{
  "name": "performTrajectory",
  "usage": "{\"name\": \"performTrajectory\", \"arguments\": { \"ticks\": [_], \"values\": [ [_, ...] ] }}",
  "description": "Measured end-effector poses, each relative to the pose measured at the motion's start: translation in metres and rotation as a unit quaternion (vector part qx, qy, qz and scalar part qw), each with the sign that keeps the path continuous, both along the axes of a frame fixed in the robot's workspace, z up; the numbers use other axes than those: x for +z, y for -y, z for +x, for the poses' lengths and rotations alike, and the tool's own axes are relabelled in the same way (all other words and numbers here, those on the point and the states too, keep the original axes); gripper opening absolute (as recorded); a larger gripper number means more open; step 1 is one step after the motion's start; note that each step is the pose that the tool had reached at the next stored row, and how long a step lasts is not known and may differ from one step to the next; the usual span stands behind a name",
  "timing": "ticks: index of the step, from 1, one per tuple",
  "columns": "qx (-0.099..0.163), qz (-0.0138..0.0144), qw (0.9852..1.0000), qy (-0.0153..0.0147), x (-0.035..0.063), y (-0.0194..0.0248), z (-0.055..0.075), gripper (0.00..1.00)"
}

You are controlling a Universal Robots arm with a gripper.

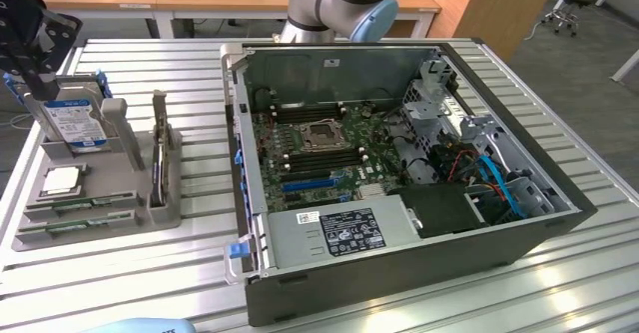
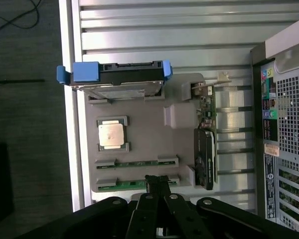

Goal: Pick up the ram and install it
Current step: 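Reach for the ram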

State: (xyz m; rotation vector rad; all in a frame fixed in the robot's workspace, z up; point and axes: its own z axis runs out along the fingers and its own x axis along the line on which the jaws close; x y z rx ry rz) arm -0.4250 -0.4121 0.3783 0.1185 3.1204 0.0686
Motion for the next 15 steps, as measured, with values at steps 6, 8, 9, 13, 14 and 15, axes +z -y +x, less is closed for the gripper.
{"name": "performTrajectory", "arguments": {
  "ticks": [6,8,9,13,14,15],
  "values": [
    [-0.001,0.0,1.0,-0.0002,0.0,0.0098,0.0,0.1],
    [-0.002,0.0,1.0,-0.0003,0.0,0.0133,0.0,0.1],
    [-0.002,0.0,1.0,-0.0003,0.0,0.015,0.0,0.1],
    [-0.004,0.0,1.0,-0.0005,0.0,0.0217,0.0,0.1],
    [-0.004,0.0,1.0,-0.0004,0.0,0.0233,0.0,0.1],
    [-0.005,0.0,1.0,-0.0005,0.0001,0.0249,0.0,0.1]
  ]
}}
